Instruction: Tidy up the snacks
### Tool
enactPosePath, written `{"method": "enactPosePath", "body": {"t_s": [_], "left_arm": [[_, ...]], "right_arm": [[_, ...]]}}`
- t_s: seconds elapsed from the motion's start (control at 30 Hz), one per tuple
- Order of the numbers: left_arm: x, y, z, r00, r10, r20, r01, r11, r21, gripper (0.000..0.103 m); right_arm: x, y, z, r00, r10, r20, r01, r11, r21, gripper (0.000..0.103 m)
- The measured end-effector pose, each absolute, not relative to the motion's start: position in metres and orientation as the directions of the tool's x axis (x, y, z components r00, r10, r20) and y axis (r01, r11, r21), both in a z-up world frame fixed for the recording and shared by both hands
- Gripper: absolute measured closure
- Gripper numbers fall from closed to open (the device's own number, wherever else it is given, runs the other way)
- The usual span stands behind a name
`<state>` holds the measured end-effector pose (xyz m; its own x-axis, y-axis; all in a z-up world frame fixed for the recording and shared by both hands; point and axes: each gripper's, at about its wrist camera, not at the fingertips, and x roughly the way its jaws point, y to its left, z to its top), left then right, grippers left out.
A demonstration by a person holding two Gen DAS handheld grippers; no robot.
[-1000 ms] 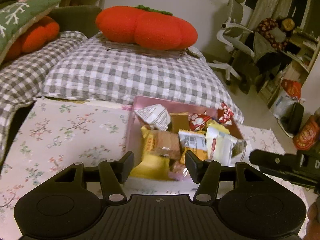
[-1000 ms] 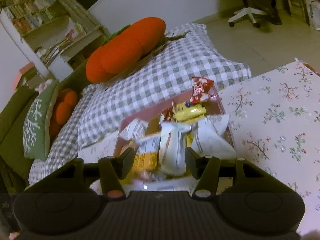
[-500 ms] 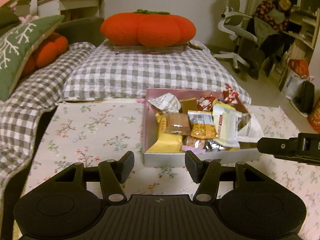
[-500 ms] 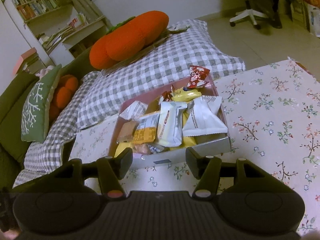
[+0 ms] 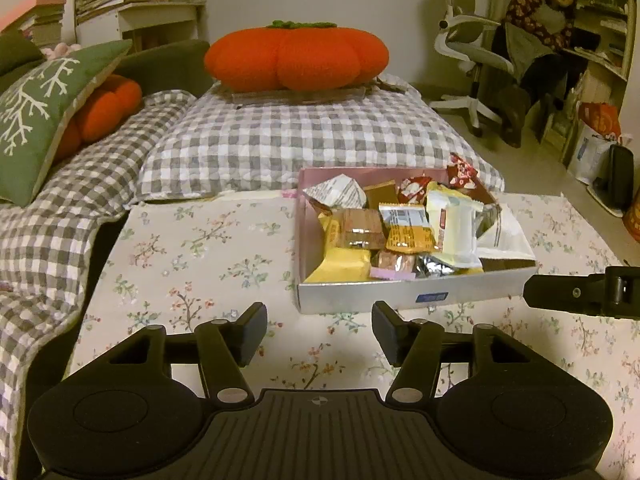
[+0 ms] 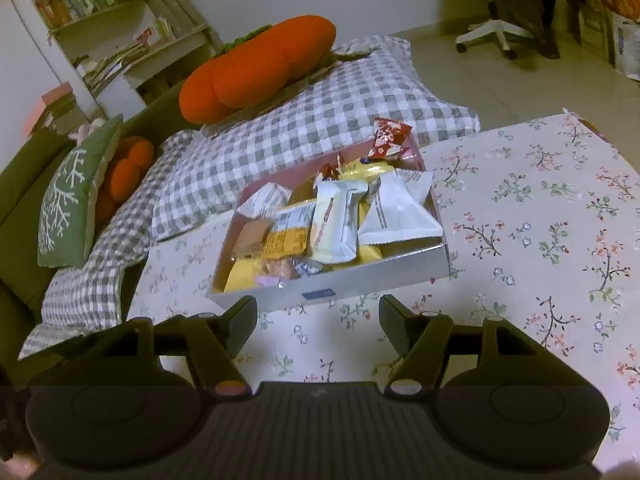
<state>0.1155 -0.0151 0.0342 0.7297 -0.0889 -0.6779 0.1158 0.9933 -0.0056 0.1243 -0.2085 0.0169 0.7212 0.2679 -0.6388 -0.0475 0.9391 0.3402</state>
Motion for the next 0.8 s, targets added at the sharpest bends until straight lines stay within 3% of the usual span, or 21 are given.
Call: {"method": "enactPosePath", "body": {"t_s": [0.8], "left_arm": [[0.1109, -0.0173, 0.0303, 0.723, -0.060, -0.688, 0.114, 0.993, 0.034, 0.025]], "right_arm": [[0.1148, -0.1999, 0.0103, 0.706, 0.184, -0.684, -0.033, 0.973, 0.227, 0.022]]}}
